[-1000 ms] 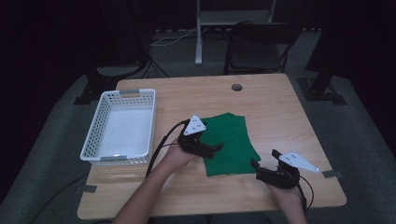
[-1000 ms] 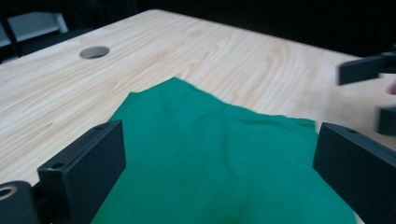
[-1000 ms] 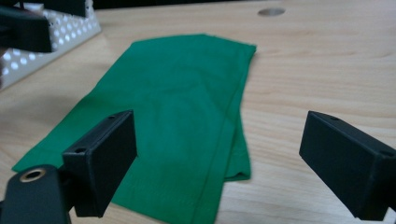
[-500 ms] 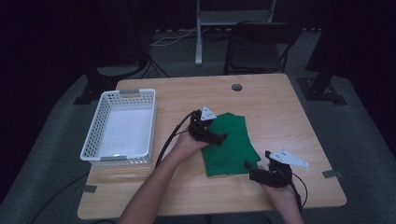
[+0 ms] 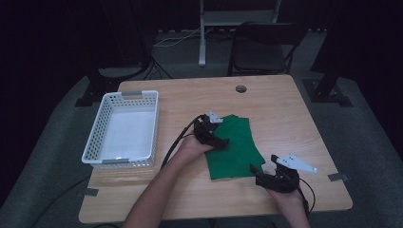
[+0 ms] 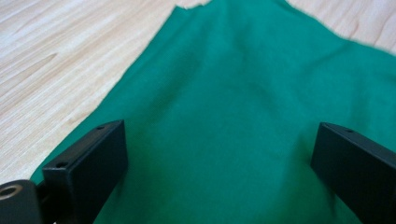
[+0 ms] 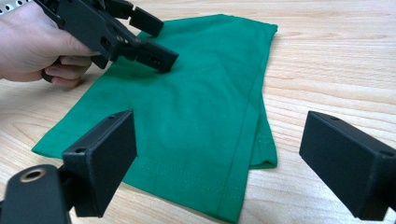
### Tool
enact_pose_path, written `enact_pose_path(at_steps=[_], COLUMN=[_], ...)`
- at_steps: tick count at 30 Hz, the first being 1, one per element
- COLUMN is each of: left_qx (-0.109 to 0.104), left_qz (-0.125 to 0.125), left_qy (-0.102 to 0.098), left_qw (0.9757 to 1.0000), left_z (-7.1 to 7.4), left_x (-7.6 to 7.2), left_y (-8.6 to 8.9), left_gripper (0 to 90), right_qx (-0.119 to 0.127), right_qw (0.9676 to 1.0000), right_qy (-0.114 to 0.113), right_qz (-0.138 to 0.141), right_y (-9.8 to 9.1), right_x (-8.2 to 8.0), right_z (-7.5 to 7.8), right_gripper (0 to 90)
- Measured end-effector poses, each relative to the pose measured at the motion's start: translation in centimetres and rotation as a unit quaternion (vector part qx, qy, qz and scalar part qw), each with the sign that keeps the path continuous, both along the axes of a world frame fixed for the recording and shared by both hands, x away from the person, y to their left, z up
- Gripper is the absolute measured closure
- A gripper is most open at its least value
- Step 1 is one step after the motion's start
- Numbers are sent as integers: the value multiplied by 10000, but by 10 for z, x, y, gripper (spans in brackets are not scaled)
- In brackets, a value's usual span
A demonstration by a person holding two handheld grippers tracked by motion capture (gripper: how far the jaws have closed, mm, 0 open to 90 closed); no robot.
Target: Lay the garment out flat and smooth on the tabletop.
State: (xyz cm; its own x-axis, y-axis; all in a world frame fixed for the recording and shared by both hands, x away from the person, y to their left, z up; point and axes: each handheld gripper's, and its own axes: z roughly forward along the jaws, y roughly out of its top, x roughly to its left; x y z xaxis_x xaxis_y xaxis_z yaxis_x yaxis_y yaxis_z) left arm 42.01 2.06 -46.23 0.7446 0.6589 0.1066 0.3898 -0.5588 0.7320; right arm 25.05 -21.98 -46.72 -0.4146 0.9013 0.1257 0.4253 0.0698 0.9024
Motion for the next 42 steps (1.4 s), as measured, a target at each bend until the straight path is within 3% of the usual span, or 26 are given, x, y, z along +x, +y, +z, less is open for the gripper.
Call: enact_pose_path(at_steps=[5, 10, 15, 16, 18, 22, 23, 32, 36, 37, 42], left_qx=[66, 129, 179, 179, 207, 282, 266, 281, 99, 18, -1], left_qz=[-5, -66, 176, 176, 155, 168, 323, 299, 170, 61, -92], left_qy=[149, 155, 135, 135, 93, 133, 194, 263, 185, 76, -29], left_qw=[9999, 9998, 9996, 9996, 9996, 9994, 9989, 9988, 9996, 10000, 10000], left_z=[1, 1, 1, 1, 0, 1, 1, 3, 12, 17, 25], left_x=[-2, -9, -32, -32, -45, -57, -62, -63, -63, -63, -57], left_y=[-2, -4, -8, -8, -11, -14, -15, -16, -16, -18, -24], left_gripper=[61, 60, 60, 60, 61, 60, 60, 59, 52, 52, 52], right_qx=[0, 4, 1, 39, 108, 64, 25, -31, -121, -131, -92], right_qw=[9999, 9999, 9996, 9995, 9994, 9992, 9990, 9989, 9991, 9991, 9991], right_qy=[6, 8, -34, -45, -76, -95, -73, 247, 310, 322, 314], right_qz=[-118, -165, -281, -315, -320, -376, -435, -393, -273, -241, -251], right_y=[-7, -11, -15, -16, -18, -20, -20, -11, -3, 0, 3], right_x=[-5, -11, -21, -24, -29, -35, -37, -40, -45, -47, -53], right_z=[1, -1, -5, -5, -5, -5, -6, -12, -16, -17, -19], right_gripper=[107, 107, 107, 107, 107, 107, 107, 114, 162, 175, 210])
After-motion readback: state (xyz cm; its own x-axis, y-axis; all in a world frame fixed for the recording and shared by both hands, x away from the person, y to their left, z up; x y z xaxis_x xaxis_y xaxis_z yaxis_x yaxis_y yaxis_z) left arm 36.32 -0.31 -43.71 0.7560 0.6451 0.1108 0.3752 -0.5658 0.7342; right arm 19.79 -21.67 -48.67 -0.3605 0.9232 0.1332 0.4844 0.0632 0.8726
